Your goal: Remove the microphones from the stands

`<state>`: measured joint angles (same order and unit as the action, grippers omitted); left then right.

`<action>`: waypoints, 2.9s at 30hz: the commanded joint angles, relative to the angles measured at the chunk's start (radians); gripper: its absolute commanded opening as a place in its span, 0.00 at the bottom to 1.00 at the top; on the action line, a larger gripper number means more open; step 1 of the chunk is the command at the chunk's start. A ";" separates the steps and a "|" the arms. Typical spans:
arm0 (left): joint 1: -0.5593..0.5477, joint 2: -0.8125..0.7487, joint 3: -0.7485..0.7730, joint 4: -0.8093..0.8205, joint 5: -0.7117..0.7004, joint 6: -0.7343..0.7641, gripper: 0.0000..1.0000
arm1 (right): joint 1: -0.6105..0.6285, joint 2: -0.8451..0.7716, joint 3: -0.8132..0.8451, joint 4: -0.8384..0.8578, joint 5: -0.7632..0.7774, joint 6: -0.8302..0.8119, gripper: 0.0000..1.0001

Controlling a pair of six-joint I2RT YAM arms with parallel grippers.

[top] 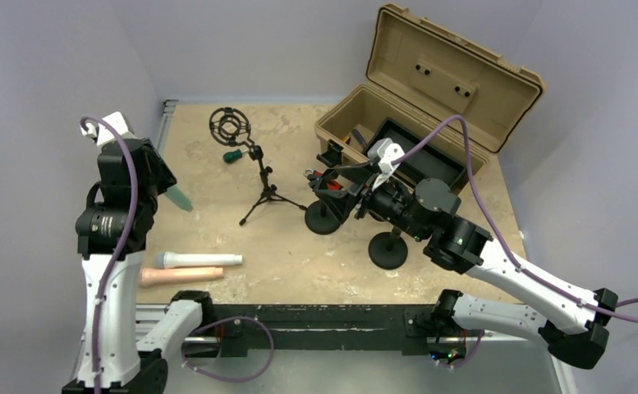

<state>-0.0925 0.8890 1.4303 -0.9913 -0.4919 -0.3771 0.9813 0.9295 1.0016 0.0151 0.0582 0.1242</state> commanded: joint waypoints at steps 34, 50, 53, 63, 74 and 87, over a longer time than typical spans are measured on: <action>0.597 0.251 -0.615 0.126 0.422 -0.586 0.00 | 0.002 0.017 -0.023 0.048 -0.036 0.027 0.68; 0.681 0.381 -0.684 0.225 0.524 -0.614 0.18 | 0.001 0.063 -0.002 0.046 -0.030 0.029 0.67; 0.685 0.380 -0.695 0.236 0.538 -0.618 0.27 | 0.003 0.059 -0.004 0.045 -0.027 0.030 0.67; 0.687 0.358 -0.702 0.232 0.529 -0.617 0.67 | 0.002 0.053 -0.010 0.044 -0.027 0.042 0.67; 0.615 0.199 -0.617 0.195 0.451 -0.549 0.85 | 0.003 0.110 0.026 0.051 -0.056 0.060 0.67; 0.277 -0.038 -0.452 0.389 0.671 -0.439 0.82 | 0.002 0.193 0.075 0.071 -0.080 0.092 0.67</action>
<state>0.2047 0.8562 0.9718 -0.8135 -0.1040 -0.9047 0.9813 1.1194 1.0218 0.0315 0.0036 0.1902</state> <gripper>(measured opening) 0.830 0.673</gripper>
